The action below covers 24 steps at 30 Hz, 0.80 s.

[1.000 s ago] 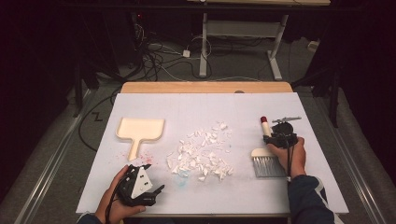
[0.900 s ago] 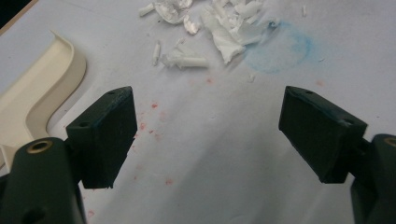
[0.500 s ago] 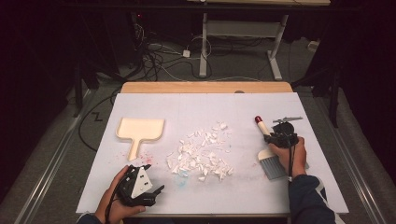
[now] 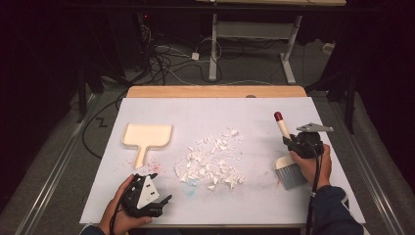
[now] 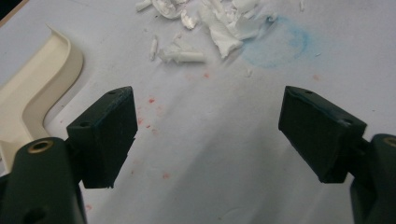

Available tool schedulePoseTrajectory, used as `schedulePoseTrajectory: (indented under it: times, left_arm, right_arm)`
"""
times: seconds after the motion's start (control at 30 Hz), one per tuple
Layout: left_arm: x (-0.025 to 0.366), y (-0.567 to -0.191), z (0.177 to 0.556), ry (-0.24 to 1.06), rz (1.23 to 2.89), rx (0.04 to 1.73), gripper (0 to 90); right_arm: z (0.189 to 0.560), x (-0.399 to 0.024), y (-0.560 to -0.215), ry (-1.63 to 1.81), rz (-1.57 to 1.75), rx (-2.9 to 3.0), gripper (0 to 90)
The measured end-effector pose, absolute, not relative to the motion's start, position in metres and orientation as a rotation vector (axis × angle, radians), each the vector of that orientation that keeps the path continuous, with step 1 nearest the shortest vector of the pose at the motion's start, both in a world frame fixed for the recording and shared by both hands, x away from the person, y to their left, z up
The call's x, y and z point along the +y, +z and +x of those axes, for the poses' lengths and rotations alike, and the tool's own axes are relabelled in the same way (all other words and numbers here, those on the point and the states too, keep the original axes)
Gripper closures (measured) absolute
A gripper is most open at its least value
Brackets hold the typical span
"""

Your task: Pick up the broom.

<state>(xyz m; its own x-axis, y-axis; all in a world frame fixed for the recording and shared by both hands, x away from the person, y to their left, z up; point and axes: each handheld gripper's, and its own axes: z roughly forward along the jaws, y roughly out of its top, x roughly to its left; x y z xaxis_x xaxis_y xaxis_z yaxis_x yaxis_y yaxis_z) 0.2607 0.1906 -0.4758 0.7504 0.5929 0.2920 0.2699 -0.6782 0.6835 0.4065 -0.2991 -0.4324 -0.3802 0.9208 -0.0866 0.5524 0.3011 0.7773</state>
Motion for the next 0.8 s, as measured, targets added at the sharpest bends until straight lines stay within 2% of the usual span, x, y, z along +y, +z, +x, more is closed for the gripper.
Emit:
schedulePoseTrajectory:
  times: [0.4, 0.8]
  left_arm:
    - [0.191, -0.474, 0.261, 0.665, 2.295, 0.659, 18.7]
    - [0.187, -0.469, 0.259, 0.650, 2.253, 0.666, 18.6]
  right_arm:
    - [0.360, -0.301, -0.401, 1.100, 1.144, 1.982, 71.2]
    - [0.331, -0.299, -0.381, 1.223, 1.052, 1.944, 71.3]
